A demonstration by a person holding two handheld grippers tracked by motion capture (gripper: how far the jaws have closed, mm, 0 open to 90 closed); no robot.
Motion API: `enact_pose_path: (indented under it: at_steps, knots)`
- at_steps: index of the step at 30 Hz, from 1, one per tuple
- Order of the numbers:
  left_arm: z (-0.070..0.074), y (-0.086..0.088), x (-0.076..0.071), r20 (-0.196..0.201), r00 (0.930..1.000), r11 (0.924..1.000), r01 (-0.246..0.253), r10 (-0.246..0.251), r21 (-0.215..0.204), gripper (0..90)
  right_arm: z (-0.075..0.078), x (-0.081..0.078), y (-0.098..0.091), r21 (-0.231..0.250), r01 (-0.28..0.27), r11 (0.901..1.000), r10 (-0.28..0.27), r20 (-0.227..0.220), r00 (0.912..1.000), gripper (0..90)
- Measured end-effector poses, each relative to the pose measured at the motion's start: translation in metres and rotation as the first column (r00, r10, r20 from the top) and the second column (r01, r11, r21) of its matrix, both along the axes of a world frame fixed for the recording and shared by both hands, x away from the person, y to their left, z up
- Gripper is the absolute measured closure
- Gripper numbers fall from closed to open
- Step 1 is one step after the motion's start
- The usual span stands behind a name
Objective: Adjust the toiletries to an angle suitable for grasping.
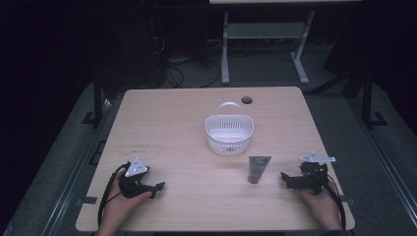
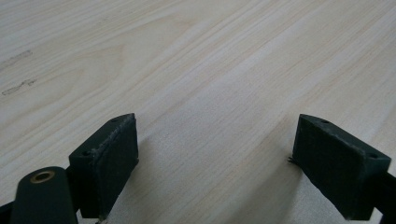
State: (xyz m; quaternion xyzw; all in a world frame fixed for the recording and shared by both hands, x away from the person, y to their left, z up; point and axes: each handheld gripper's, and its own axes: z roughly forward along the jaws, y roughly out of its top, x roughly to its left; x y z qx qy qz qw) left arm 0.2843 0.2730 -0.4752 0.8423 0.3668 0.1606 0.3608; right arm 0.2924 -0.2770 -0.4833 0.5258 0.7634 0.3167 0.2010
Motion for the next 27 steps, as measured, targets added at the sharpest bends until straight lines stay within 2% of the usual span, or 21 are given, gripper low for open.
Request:
enact_pose_path:
  at_steps: [5, 6, 7, 8, 10, 11, 12, 14, 16, 18, 19, 22, 23, 24, 27]
  knots:
    - [0.000, 0.000, 0.000, 0.001, 1.0000, 1.0000, -0.002, 0.002, -0.001, 13.5, 0.000, 0.001, -0.001, 0.001, -0.007, 1.0000, 0.007, 0.001, 1.0000, 1.2]
    - [0.000, 0.000, 0.000, 0.001, 1.0000, 1.0000, -0.002, 0.002, -0.001, 13.5, 0.001, 0.001, -0.002, 0.000, -0.005, 1.0000, 0.005, 0.001, 1.0000, 3.8]
    - [0.000, 0.000, 0.000, 0.001, 1.0000, 1.0000, -0.002, 0.002, -0.001, 13.5, 0.002, 0.000, -0.003, 0.000, -0.008, 1.0000, 0.008, 0.003, 1.0000, 7.7]
    - [0.000, 0.000, 0.000, 0.001, 1.0000, 1.0000, -0.002, 0.002, -0.002, 13.5, 0.005, -0.002, -0.004, -0.002, -0.015, 0.9999, 0.015, -0.002, 0.9999, 15.7]
    - [0.000, 0.000, 0.000, 0.001, 1.0000, 1.0000, -0.002, 0.002, -0.002, 13.5, 0.008, -0.003, -0.006, -0.006, -0.017, 0.9998, 0.017, -0.015, 0.9997, 21.8]
    - [0.000, 0.000, 0.000, 0.000, 1.0000, 1.0000, -0.001, 0.001, -0.002, 13.5, 0.008, -0.003, -0.006, -0.006, -0.017, 0.9998, 0.017, -0.015, 0.9997, 21.8]
    - [0.000, 0.000, 0.000, 0.001, 1.0000, 1.0000, -0.001, 0.001, -0.002, 13.5, 0.011, -0.004, -0.007, -0.009, -0.020, 0.9998, 0.020, -0.025, 0.9995, 31.1]
    - [0.000, 0.000, 0.000, 0.000, 1.0000, 1.0000, -0.002, 0.002, -0.002, 13.5, 0.011, -0.004, -0.007, -0.006, -0.017, 0.9998, 0.017, -0.030, 0.9994, 33.2]
    - [0.000, 0.000, 0.000, 0.000, 1.0000, 1.0000, -0.002, 0.002, -0.002, 13.5, 0.015, -0.005, -0.009, 0.023, -0.034, 0.9992, 0.035, -0.047, 0.9983, 43.9]
    - [0.000, 0.000, 0.000, 0.001, 1.0000, 1.0000, -0.001, 0.001, -0.002, 13.5, 0.016, -0.006, -0.009, 0.027, -0.040, 0.9988, 0.041, -0.048, 0.9980, 46.8]
    - [0.000, 0.000, 0.000, 0.001, 1.0000, 1.0000, -0.001, 0.001, -0.001, 13.5, 0.019, -0.007, -0.009, 0.039, -0.055, 0.9977, 0.057, -0.050, 0.9971, 52.2]
    - [0.000, 0.000, 0.000, 0.001, 1.0000, 1.0000, -0.001, 0.001, -0.001, 13.5, 0.023, -0.010, -0.009, 0.058, -0.086, 0.9946, 0.089, -0.038, 0.9953, 60.5]
    - [0.000, 0.000, 0.000, 0.001, 1.0000, 1.0000, -0.001, 0.001, -0.001, 13.5, 0.023, -0.010, -0.009, 0.058, -0.086, 0.9946, 0.089, -0.038, 0.9953, 60.5]
    - [0.000, 0.000, 0.000, 0.001, 1.0000, 1.0000, -0.002, 0.002, -0.001, 13.5, 0.026, -0.011, -0.008, 0.078, -0.111, 0.9908, 0.114, -0.032, 0.9930, 67.1]
    - [0.000, 0.000, 0.000, 0.001, 1.0000, 1.0000, -0.002, 0.002, -0.002, 13.5, 0.028, -0.013, -0.009, 0.115, -0.150, 0.9820, 0.154, -0.025, 0.9878, 78.4]
